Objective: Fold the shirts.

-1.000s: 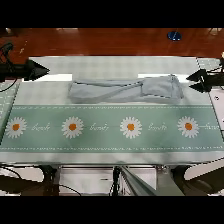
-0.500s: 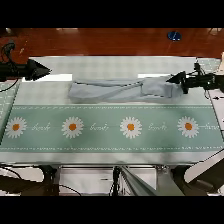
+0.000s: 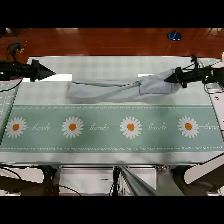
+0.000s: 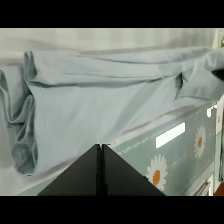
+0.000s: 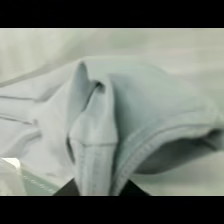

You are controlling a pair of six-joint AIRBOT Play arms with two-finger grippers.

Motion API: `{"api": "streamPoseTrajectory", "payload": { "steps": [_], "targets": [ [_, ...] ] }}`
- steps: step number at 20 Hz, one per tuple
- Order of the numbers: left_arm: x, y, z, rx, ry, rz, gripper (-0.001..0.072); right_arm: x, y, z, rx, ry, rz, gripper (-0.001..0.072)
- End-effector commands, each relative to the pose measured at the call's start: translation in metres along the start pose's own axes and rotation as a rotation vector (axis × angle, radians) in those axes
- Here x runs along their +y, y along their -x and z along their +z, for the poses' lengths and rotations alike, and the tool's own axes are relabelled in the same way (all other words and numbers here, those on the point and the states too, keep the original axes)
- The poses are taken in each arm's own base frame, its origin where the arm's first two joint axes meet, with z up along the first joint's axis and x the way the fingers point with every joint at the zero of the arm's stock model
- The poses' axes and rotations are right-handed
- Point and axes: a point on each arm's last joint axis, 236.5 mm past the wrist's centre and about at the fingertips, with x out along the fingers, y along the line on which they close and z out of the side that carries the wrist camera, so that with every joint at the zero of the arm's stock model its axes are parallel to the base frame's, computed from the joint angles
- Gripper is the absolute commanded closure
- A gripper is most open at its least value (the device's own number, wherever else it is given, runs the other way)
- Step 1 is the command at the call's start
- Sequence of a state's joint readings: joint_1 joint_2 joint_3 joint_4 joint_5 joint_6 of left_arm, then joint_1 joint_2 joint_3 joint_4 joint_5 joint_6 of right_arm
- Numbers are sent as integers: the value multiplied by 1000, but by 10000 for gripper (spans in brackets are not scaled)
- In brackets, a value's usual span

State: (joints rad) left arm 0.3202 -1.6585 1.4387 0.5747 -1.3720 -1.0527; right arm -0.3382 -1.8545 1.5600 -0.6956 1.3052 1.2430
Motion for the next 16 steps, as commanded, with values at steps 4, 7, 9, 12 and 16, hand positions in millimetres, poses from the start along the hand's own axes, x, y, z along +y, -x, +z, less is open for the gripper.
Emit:
{"api": "streamPoseTrajectory", "payload": {
  "steps": [4, 7, 9, 12, 16],
  "targets": [
    [-103, -102, -37, 137, -97, -105, 682, 75, 88, -16, -94, 145, -102, 687],
    [-144, -154, -48, 106, -104, -91, 682, 78, 110, -44, -35, 167, -180, 687],
    [-172, -182, -65, 105, -120, -97, 682, 79, 121, -57, -12, 184, -222, 687],
    [-207, -222, -89, 88, -132, -102, 682, 80, 139, -66, -20, 213, -287, 687],
    [-227, -271, -130, 108, -110, -96, 682, 77, 152, -76, -16, 221, -348, 687]
  ]
}}
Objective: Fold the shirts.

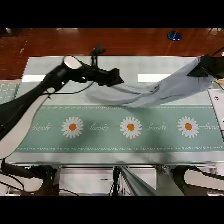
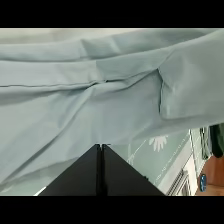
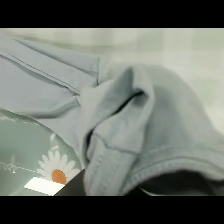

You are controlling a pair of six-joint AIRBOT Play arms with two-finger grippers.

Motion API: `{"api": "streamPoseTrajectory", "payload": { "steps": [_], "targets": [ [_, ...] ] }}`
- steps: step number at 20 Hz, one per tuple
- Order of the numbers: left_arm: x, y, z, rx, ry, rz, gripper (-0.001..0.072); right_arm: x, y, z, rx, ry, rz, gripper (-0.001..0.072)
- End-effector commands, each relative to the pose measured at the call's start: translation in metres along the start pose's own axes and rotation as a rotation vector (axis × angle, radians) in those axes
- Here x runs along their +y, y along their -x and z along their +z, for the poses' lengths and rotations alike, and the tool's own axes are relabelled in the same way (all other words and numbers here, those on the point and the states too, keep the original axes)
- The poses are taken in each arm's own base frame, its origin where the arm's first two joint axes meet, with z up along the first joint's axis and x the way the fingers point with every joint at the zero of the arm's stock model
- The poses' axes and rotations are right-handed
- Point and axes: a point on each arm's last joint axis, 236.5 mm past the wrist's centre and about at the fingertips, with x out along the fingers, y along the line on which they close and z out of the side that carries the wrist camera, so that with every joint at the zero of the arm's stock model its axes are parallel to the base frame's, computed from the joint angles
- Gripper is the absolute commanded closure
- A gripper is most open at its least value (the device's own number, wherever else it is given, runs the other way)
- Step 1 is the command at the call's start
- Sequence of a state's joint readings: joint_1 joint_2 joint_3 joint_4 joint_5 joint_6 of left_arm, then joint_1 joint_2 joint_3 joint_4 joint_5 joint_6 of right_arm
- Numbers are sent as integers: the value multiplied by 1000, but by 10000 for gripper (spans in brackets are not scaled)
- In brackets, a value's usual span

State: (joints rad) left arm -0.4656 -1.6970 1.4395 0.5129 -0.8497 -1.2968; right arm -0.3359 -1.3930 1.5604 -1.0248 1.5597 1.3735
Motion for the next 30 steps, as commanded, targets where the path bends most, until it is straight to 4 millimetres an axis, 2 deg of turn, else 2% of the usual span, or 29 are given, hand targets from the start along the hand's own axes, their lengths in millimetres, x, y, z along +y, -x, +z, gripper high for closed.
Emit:
{"api": "streamPoseTrajectory", "payload": {
  "steps": [1, 3, 7, 12, 15, 17, 19, 21, 23, 25, 27, 30],
  "targets": [
    [-18, -51, -30, 12, 45, -7, 681, -4, 11, -10, 14, 6, -53, 687],
    [-20, -73, -52, 59, 84, -24, 682, -4, 11, -11, 20, 4, -51, 687],
    [-21, -104, -77, 104, 137, -44, 682, 1, 11, -15, 35, -5, -33, 687],
    [-44, -142, -103, 158, 93, -76, 682, 19, 11, -17, 43, -2, 30, 687],
    [-46, -169, -129, 209, 137, -76, 682, 33, 9, -19, 43, 33, 37, 687],
    [-57, -185, -142, 230, 198, -119, 682, 43, 9, -18, 30, 59, 39, 687],
    [-73, -197, -145, 233, 212, -164, 682, 46, 10, -16, 17, 62, 41, 687],
    [-80, -198, -129, 187, 200, -177, 682, 41, 10, -16, 17, 59, 22, 687],
    [-82, -182, -101, 159, 156, -205, 682, 36, 10, -16, 21, 54, -2, 687],
    [-82, -145, -77, 190, 53, -259, 683, 37, 9, -14, 11, 45, -3, 687],
    [-78, -91, -45, 207, -50, -299, 683, 45, 4, -11, 4, 66, -7, 687],
    [-71, 20, 23, 122, -173, -299, 683, 64, -14, -2, -30, 118, -48, 687]
  ]
}}
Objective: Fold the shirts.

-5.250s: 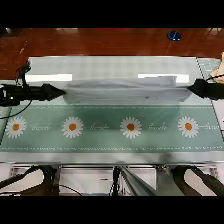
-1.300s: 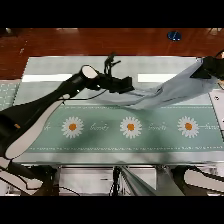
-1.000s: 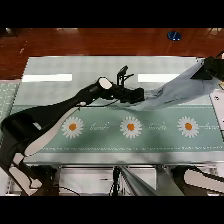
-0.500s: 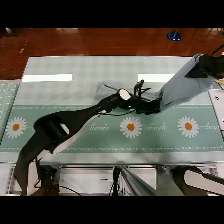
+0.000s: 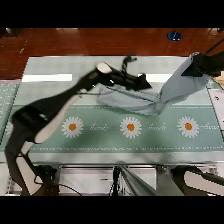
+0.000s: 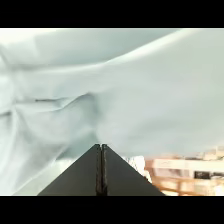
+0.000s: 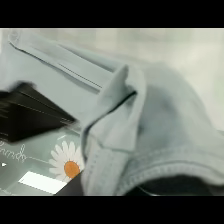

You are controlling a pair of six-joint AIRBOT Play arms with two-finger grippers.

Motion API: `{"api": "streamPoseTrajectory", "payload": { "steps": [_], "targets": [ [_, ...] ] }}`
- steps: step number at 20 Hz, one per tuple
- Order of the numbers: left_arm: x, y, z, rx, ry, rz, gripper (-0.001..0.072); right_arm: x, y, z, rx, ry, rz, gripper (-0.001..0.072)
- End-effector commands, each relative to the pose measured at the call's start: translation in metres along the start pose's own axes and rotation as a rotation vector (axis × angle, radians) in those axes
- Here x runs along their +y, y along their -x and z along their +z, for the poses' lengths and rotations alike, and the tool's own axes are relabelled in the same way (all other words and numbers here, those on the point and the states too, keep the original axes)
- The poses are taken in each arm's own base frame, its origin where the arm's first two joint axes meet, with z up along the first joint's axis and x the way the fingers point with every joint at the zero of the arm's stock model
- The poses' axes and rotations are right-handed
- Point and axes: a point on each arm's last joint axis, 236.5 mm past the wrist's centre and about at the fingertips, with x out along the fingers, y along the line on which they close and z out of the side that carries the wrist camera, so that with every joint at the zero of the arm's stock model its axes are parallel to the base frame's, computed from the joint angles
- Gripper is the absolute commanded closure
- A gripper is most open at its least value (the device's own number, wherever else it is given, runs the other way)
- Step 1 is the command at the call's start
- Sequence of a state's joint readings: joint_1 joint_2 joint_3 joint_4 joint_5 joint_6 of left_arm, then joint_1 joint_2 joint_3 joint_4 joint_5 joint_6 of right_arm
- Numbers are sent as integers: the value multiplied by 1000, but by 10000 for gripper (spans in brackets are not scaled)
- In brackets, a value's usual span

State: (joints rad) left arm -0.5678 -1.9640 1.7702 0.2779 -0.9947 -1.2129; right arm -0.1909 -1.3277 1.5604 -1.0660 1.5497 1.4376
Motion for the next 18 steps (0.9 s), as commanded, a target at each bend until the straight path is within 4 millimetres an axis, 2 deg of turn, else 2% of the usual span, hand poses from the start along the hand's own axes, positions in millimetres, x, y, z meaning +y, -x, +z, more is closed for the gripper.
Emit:
{"api": "streamPoseTrajectory", "payload": {
  "steps": [1, 3, 4, 6, 8, 9, 11, 13, 15, 18],
  "targets": [
    [-30, 135, 39, -37, -177, 1, 684, 16, -20, 14, -39, 35, -52, 687],
    [-54, 227, 58, -134, -244, 29, 683, 30, -45, 16, -17, 42, -58, 687],
    [-65, 273, 61, -183, -280, 53, 683, 36, -61, 13, 10, 44, -61, 687],
    [-84, 347, 56, -270, -328, 115, 682, 52, -96, 5, 76, 49, -51, 687],
    [-99, 405, 45, -345, -365, 186, 682, 68, -133, -3, 123, 57, -41, 687],
    [-104, 427, 38, -375, -379, 221, 682, 77, -150, -6, 137, 55, -34, 687],
    [-111, 454, 26, -408, -393, 268, 682, 94, -180, -13, 158, 57, -17, 686],
    [-115, 465, 12, -395, -396, 290, 682, 109, -207, -20, 171, 61, -9, 686],
    [-118, 460, 2, -356, -401, 283, 681, 121, -230, -22, 157, 59, -2, 686],
    [-124, 447, -1, -320, -439, 268, 682, 147, -251, -15, 110, 19, 78, 677]
  ]
}}
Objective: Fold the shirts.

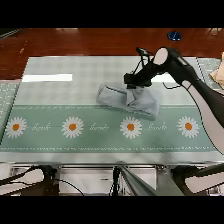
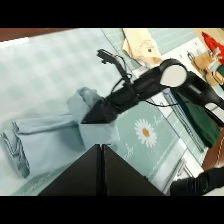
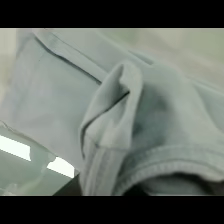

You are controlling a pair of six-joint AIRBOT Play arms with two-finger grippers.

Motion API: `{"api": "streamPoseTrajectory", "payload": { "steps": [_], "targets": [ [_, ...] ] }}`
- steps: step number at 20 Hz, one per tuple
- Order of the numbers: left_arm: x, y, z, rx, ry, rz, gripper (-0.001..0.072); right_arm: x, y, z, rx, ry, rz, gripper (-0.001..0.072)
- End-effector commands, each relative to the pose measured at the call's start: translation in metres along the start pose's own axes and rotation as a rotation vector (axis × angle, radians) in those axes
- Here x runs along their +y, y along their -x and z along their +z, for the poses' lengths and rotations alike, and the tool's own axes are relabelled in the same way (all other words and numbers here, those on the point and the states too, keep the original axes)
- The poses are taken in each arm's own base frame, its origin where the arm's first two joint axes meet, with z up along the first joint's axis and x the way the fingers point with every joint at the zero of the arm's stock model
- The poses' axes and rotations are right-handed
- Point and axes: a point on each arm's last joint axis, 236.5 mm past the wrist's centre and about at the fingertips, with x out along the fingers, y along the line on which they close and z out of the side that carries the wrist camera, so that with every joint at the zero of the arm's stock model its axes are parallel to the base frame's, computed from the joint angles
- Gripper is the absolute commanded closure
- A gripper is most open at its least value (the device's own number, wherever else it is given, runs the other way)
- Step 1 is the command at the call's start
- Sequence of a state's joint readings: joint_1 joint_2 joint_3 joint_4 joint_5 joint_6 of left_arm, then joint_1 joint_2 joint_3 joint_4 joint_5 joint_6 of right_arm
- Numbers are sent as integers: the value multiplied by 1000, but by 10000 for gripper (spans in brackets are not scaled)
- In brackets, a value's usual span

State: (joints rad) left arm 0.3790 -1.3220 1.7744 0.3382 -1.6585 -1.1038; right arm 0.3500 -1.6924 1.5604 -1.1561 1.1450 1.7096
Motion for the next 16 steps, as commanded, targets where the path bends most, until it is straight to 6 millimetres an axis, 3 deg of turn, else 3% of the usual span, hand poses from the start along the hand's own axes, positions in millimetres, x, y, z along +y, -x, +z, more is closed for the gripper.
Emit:
{"api": "streamPoseTrajectory", "payload": {
  "steps": [1, 3, 5, 8, 10, 11, 13, 16],
  "targets": [
    [-14, -3, -9, 41, -39, -22, 682, 35, -27, 18, -79, -58, 108, 604],
    [-17, -11, -14, 68, -48, -29, 682, 52, -24, 36, -148, -112, 192, 386],
    [-11, -20, -23, 114, -50, 2, 682, 76, -15, 48, -187, -155, 306, 256],
    [6, -30, -32, 157, -36, 55, 682, 102, 12, 44, -184, -72, 422, 235],
    [14, -36, -37, 159, -12, 62, 682, 92, 39, 35, -162, 4, 400, 240],
    [17, -38, -39, 162, 2, 60, 682, 74, 55, 29, -147, 40, 345, 240],
    [28, -42, -46, 164, 38, 69, 681, 4, 91, 18, -122, 84, 112, 241],
    [63, -44, -69, 220, 89, 162, 679, -158, 166, -24, 7, 4, -425, 241]
  ]
}}
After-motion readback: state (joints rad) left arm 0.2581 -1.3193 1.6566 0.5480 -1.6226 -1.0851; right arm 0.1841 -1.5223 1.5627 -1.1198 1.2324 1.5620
